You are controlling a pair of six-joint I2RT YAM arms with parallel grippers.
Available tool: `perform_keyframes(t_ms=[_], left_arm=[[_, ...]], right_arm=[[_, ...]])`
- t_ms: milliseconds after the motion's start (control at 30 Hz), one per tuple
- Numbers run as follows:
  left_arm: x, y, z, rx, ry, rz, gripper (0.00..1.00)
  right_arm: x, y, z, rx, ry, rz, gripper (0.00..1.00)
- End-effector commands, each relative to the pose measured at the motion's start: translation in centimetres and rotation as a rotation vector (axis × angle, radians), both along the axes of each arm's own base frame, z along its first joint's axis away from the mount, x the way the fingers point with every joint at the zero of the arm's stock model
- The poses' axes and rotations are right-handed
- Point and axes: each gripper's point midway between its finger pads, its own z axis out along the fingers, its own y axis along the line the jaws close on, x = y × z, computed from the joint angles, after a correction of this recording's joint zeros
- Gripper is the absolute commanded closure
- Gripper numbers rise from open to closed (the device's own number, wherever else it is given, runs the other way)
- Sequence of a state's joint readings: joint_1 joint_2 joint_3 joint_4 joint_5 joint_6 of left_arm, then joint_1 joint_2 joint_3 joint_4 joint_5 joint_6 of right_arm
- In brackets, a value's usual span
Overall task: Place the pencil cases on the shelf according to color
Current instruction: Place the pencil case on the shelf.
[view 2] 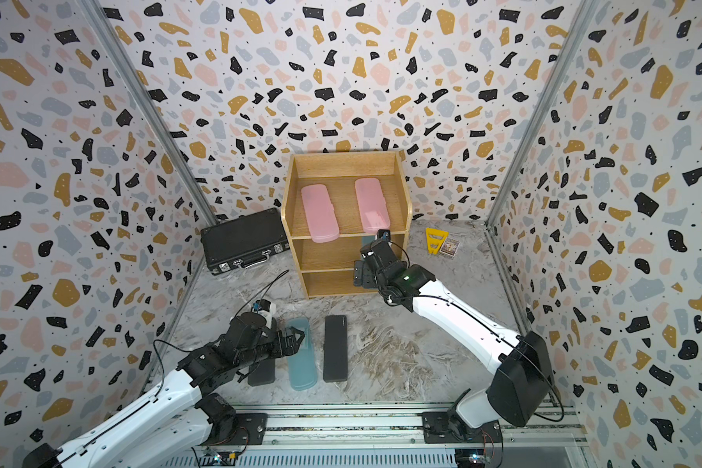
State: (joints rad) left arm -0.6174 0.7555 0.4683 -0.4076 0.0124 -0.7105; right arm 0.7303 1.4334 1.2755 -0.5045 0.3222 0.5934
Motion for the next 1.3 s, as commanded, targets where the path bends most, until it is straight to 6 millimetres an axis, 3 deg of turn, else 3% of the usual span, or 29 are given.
perform_keyframes(t_ms=[0,267,400,467,533,700,833,1267], left_arm=[[0.4,0.2,1.1,0.009,-0.032,0.01,0.0],[0.6,0.3,1.3,0.013,-0.038,0.019,0.0],[0.6,0.4,1.3,0.011,-0.037,0.026,0.0],[0.6,0.4,1.1,0.011,-0.034,0.03,0.0],[0.7,0.4,0.9,0.009,-0.033,0.037,0.0],[0.5,0.3,0.3,-0.002,-0.012,0.037,0.0],[0.3,0.2,0.0,-0.004,-0.002,0.034,0.0],[0.0,0.5,-0.5,0.01,0.011,0.028,0.0]], right_arm=[[-1.4,-0.9,1.1,0.025,-0.01,0.021,0.0],[-5.7,-2.8,0.7,0.067,0.026,0.07,0.16],[-7.5,-3.5,0.2,0.081,0.039,0.097,0.4],[-8.1,-3.0,-0.8,0.108,0.067,0.121,0.56],[-8.3,-2.0,-2.1,0.137,0.099,0.148,0.64],[-7.2,0.5,-3.9,0.214,0.108,0.169,0.72],[-5.6,1.4,-4.0,0.203,0.098,0.159,0.72],[-0.4,0.1,-3.6,0.155,0.071,0.073,0.72]])
